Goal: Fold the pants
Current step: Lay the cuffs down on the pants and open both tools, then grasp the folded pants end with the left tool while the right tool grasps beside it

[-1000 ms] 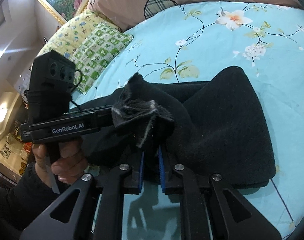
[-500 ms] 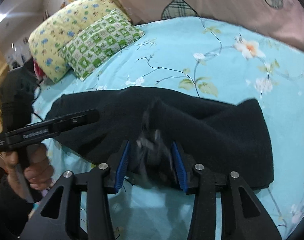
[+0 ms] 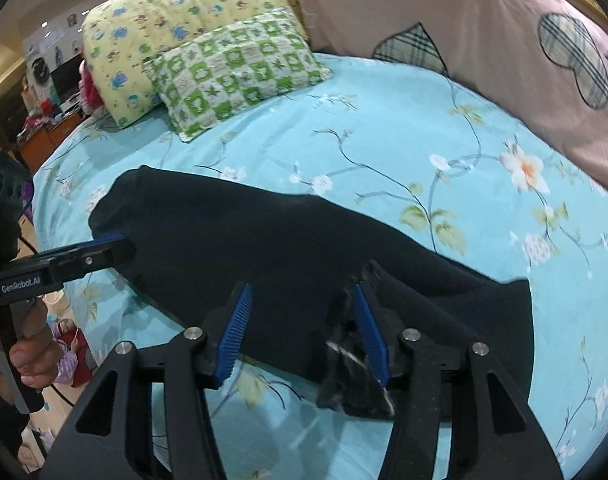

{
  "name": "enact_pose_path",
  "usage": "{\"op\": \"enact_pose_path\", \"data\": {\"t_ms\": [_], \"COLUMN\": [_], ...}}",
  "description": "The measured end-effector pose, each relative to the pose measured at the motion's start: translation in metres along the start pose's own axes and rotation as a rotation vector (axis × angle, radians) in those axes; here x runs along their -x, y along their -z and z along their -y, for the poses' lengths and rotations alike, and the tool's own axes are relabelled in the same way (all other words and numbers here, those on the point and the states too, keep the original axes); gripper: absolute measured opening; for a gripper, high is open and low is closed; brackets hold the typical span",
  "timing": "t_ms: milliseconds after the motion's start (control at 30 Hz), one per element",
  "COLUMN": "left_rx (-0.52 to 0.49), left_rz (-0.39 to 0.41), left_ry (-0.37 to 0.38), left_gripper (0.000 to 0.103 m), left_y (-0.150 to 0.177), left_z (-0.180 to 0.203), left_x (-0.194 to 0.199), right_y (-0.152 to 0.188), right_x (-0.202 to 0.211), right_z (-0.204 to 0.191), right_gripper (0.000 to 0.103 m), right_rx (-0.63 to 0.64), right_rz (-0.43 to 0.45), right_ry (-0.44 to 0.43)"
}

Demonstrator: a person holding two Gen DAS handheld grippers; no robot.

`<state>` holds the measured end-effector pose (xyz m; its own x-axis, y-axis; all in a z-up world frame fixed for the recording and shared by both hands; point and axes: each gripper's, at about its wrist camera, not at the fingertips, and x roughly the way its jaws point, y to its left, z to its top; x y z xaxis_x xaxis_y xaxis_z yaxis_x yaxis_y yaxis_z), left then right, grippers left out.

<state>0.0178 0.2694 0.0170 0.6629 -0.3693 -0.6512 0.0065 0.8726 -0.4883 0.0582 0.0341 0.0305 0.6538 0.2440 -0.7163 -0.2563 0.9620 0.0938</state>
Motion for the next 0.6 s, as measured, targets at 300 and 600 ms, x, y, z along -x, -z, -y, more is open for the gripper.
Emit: {"op": "enact_pose_path", "data": {"t_ms": [300, 600], "left_rx": [0.097, 0.233], "left_rz": [0.031, 0.053], "left_ry": [-0.070, -0.117], "left_gripper": [0.049, 0.056], "left_y": [0.009, 0.013], "left_z": [-0.037, -0.074], "left_x": [0.023, 0.034], "right_y": [-0.022, -0.039], "right_x": [-0.012, -0.035], "right_z": [-0.017, -0.046], "right_gripper": [0.054, 0.054], "right_rx": [0.033, 0.116], "right_rz": [-0.005, -0.032], "right_ry": [-0.055, -0.114]}}
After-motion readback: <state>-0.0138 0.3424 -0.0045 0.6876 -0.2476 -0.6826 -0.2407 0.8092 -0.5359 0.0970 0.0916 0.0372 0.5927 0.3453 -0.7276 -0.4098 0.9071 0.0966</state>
